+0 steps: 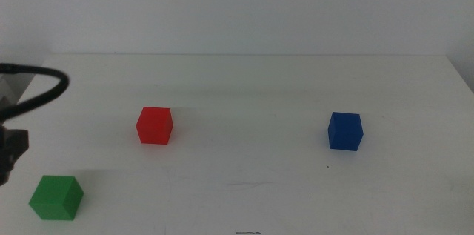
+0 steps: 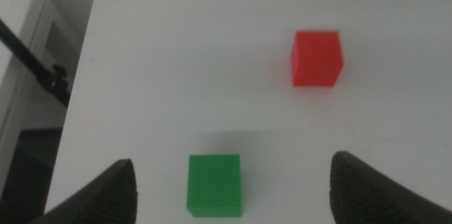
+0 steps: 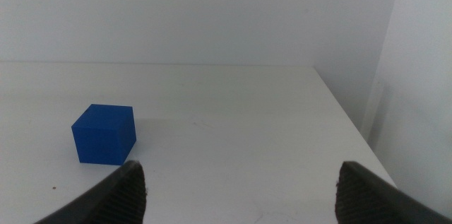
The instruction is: Stack red cubes first, then green, then blue cubes in a specific spot.
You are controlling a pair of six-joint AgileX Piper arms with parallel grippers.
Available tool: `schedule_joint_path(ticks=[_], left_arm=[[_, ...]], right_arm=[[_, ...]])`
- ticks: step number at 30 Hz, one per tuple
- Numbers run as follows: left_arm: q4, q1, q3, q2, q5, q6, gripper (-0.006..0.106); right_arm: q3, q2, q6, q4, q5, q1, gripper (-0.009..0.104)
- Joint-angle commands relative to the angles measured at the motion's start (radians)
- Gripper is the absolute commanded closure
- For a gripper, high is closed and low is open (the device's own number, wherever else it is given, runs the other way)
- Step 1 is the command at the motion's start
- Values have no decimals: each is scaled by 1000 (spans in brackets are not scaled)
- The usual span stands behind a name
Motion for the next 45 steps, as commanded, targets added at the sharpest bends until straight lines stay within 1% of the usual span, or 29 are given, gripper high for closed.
schedule_joint_path(ticks=[1,6,11,16,24,31,38,45], left_arm=[[19,-4,-45,40,-48,-10,7],[22,-4,-74,113,-91,-25,7],[22,-4,-210,293,28,-22,7],[14,-8,-361,483,88,-19,7],[26,-112,-638,842,191,-74,7],[-37,-144,-871,1130,285,-73,7],[-150,-149,-982,1302,288,-44,7],[-151,-163,-993,1372,278,-39,7]], right_arm=[[-18,-20,-7,-12,-72,-7,22],[-18,-20,-7,-12,-72,-7,22],[-18,-20,-7,-12,-72,-7,22],[-18,-20,-7,-12,-72,-7,22],[-18,-20,-7,-12,-72,-7,22],[-18,-20,-7,-12,-72,-7,22],[-18,-20,-7,-12,-72,-7,22],[-18,-20,-7,-12,-72,-7,22]])
